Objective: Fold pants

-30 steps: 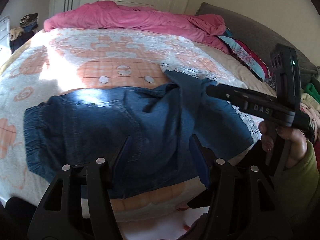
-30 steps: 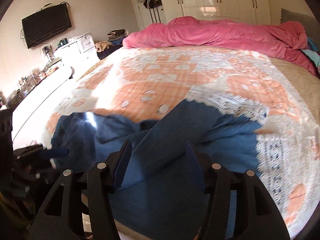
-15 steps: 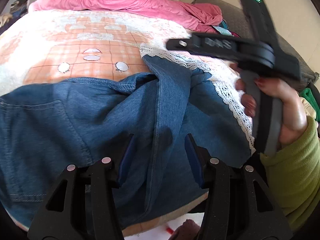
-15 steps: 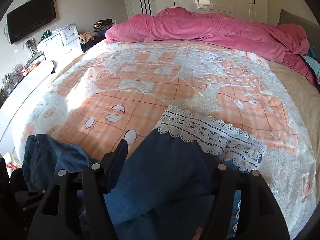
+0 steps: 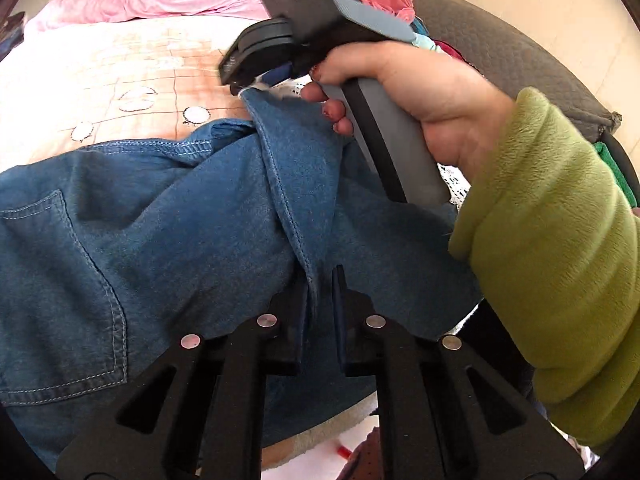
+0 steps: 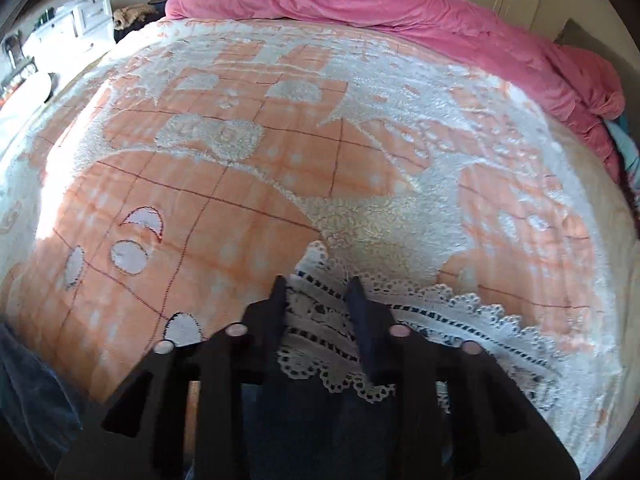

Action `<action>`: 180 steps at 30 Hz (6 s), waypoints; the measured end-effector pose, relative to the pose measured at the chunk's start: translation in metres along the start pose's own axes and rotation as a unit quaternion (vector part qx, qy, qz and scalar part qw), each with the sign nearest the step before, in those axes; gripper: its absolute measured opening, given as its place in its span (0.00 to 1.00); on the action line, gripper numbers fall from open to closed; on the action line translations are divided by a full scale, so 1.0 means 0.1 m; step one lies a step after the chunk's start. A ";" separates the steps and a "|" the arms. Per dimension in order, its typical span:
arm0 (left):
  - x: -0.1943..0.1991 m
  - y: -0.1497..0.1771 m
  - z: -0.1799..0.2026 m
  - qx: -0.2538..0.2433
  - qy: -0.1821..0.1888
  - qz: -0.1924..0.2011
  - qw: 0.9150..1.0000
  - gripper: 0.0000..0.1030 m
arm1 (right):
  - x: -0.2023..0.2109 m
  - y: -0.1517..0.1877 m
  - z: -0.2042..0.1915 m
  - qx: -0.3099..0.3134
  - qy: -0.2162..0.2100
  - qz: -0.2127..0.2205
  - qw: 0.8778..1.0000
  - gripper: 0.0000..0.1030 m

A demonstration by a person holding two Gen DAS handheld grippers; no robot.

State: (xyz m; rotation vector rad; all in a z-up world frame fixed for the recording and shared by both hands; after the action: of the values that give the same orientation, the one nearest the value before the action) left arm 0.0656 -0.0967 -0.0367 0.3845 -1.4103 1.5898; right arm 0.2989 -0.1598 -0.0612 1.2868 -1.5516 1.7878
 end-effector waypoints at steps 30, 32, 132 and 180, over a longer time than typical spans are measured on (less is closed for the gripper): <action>0.33 0.14 -0.16 -0.062 -0.036 0.022 0.997 0.00 | 2.13 2.28 1.16 -0.217 -0.131 0.156 0.955 0.07; 0.31 0.18 -0.16 -0.068 -0.035 0.016 0.997 0.00 | 2.07 2.46 1.14 -0.229 -0.131 0.134 0.955 0.07; 1.20 0.47 -2.07 0.201 -0.237 0.083 0.947 0.60 | 1.39 2.35 0.39 -0.039 -0.072 0.041 0.996 0.52; -0.64 -1.04 -0.74 0.042 -0.018 -0.031 0.998 0.03 | 1.15 1.57 1.66 -0.128 -0.155 0.116 0.973 0.20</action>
State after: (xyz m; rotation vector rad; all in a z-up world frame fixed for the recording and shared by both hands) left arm 0.2053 -0.0694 -0.0432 0.5047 -1.3500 1.6010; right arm 0.1763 -0.3841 -0.0558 1.3498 -2.1038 1.4987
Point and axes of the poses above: each gripper's, at about its wrist camera, not at the fingertips, and x roughly against the way its jaws point, z to its right, y to its underside, the point moved 2 cm from there along -x, roughly the way its jaws point, and after that the axes turned 4 degrees about -y, right-handed, at the moved point
